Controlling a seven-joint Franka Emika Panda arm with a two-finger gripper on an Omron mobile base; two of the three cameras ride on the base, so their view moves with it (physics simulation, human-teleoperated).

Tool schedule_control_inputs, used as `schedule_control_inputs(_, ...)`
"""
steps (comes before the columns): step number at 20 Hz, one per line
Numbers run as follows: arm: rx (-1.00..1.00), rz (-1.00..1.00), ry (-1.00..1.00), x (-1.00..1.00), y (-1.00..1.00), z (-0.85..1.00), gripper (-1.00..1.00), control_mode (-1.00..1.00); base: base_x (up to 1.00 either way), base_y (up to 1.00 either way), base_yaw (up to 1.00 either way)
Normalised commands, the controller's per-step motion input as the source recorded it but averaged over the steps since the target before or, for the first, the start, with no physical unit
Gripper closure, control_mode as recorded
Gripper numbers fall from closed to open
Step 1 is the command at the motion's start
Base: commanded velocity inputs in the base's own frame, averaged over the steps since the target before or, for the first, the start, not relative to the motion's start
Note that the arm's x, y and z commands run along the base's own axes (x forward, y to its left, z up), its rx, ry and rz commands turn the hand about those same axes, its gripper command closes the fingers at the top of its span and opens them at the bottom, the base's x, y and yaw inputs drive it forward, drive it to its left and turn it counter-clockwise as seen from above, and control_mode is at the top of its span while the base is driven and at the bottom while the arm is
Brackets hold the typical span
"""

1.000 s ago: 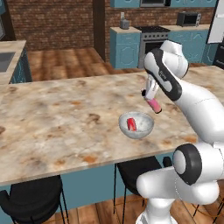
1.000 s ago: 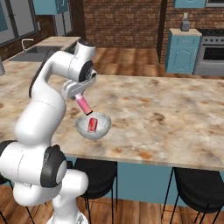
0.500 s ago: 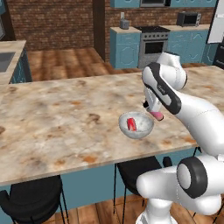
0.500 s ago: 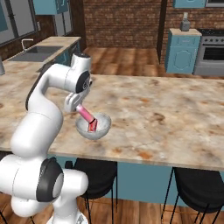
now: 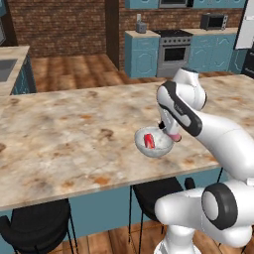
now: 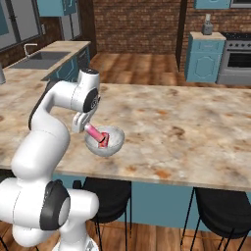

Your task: Open the fridge, grab two sodas, and place both sodas inside the bowl with ice on the dining counter.

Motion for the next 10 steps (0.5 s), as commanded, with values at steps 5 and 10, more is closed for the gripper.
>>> schedule_control_inputs(5, 0.0, 0.02, 0.0, 0.25, 0.15, -0.23, 1.0, -1.0, 0.0, 0.0, 0.0)
schedule_control_inputs(10, 0.0, 0.04, 0.0, 0.17, 0.01, -0.28, 1.0, -1.0, 0.0, 0.0, 0.0)
